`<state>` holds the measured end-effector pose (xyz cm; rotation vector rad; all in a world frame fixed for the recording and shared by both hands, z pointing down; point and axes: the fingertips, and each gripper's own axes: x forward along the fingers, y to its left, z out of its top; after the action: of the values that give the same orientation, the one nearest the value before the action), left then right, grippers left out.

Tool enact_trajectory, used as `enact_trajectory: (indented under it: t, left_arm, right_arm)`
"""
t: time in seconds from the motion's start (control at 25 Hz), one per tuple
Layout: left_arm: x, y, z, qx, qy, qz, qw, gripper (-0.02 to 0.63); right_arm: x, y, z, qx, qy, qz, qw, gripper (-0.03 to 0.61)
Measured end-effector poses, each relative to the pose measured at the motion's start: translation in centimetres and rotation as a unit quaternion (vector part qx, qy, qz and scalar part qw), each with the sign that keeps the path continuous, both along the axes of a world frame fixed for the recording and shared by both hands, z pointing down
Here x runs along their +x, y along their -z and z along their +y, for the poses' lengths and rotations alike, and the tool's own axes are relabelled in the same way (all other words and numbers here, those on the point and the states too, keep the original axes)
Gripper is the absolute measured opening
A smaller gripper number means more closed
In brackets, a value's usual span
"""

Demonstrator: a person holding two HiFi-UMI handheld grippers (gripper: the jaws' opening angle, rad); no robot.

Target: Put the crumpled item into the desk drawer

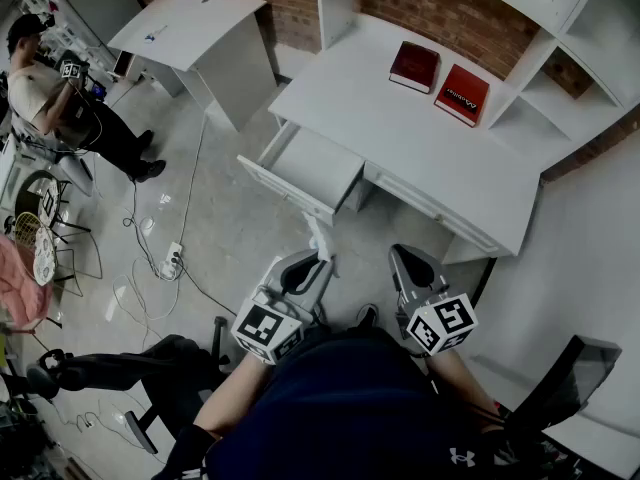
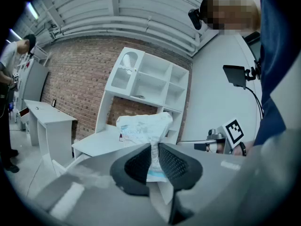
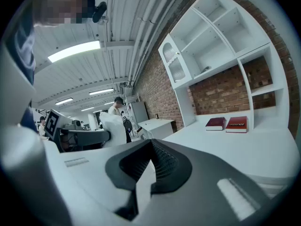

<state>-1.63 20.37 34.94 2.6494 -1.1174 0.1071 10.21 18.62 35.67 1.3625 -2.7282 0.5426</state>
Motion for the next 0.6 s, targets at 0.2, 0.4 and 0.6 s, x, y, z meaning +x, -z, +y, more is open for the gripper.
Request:
enact_trajectory:
  t: [0.2, 0.4, 0.6]
  left_arm:
    - [-0.7, 0.3, -0.6, 0.003, 0.004, 0.001, 1.0, 0.055]
    - [-1.5, 0.9, -1.2, -0.002, 0.01, 0.014, 0.9998, 0.055]
    - [-2.6, 1.1, -1.9, 0.008, 0.005, 0.015, 0.9998, 0.055]
  right_arm:
    - [-0.4, -0.1, -0.2, -0.002, 0.0, 0.006, 1.0, 0.002]
    - [-1.1, -0.1, -0.4, -0.001, 0.0, 0.011, 1.0, 0.002]
    - [-1.5, 0.4, -1.1, 0.006, -0.017, 0.008, 1.0, 0.002]
